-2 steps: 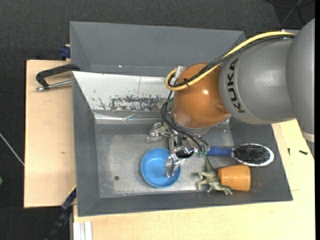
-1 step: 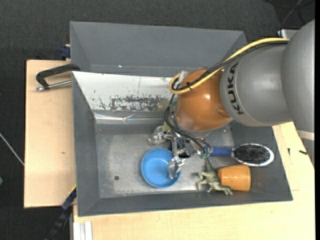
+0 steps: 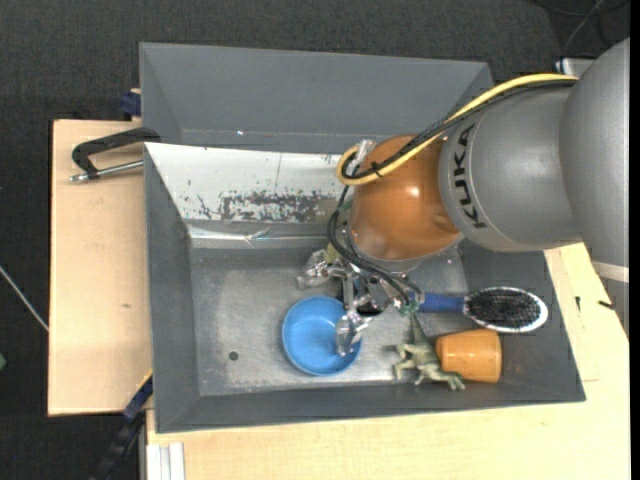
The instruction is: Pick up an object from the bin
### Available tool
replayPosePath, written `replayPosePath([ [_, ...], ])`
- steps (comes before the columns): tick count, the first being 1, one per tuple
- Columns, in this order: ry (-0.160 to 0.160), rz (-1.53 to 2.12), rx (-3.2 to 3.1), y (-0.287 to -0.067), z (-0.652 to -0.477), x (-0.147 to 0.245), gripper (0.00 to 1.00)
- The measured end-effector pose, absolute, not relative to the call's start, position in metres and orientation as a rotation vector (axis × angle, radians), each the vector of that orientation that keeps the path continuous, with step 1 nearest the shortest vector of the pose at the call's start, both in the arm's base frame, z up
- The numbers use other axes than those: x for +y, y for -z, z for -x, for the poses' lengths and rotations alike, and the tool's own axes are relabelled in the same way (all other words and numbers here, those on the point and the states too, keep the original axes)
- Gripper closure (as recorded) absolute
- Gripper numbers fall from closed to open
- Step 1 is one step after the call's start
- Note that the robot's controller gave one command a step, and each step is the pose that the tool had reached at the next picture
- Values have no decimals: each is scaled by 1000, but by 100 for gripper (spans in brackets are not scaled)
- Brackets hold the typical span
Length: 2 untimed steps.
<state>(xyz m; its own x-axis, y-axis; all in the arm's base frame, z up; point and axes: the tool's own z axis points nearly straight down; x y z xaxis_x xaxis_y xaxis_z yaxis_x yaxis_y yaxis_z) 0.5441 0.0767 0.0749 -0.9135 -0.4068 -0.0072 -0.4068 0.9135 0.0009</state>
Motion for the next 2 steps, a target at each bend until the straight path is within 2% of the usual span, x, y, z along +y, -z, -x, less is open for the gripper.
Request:
replayPosePath([
  [1,-8,647,3058,-78,-547,79,100],
  [2,-2,646,3063,-119,-550,80,100],
])
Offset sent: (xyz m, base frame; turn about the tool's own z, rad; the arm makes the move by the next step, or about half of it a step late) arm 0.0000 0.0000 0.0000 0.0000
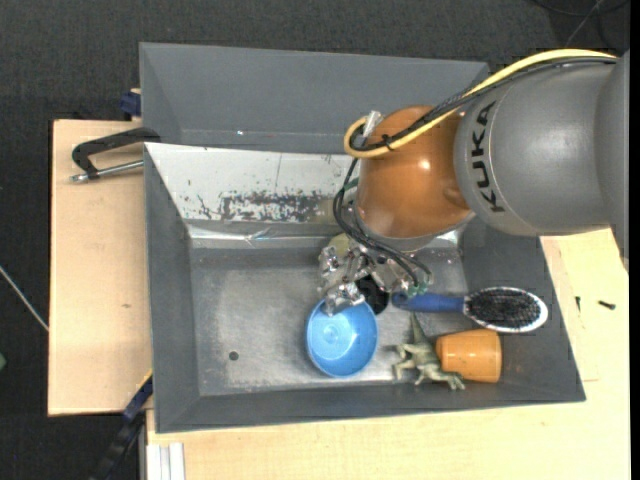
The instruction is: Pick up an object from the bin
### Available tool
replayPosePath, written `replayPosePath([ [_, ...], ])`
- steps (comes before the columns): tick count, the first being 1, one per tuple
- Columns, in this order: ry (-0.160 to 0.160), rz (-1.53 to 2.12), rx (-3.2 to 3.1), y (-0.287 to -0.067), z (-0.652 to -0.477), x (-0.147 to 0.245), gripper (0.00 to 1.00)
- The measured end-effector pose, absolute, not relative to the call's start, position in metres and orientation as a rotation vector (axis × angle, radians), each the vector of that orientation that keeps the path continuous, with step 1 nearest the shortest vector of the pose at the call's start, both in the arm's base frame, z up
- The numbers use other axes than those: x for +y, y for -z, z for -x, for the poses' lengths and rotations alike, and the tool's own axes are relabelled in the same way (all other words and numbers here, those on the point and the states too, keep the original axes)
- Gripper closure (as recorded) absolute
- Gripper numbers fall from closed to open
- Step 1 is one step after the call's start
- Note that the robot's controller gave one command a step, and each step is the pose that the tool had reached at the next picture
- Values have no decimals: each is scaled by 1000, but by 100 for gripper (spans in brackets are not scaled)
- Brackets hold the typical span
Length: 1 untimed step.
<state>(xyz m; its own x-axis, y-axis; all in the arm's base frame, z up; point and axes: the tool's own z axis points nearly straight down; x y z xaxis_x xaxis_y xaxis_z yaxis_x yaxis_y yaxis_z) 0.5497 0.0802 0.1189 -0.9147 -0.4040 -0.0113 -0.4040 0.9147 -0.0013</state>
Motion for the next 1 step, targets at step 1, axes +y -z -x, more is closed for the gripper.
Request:
replayPosePath([
  [1,-1,645,3065,-142,-552,81,100],
])
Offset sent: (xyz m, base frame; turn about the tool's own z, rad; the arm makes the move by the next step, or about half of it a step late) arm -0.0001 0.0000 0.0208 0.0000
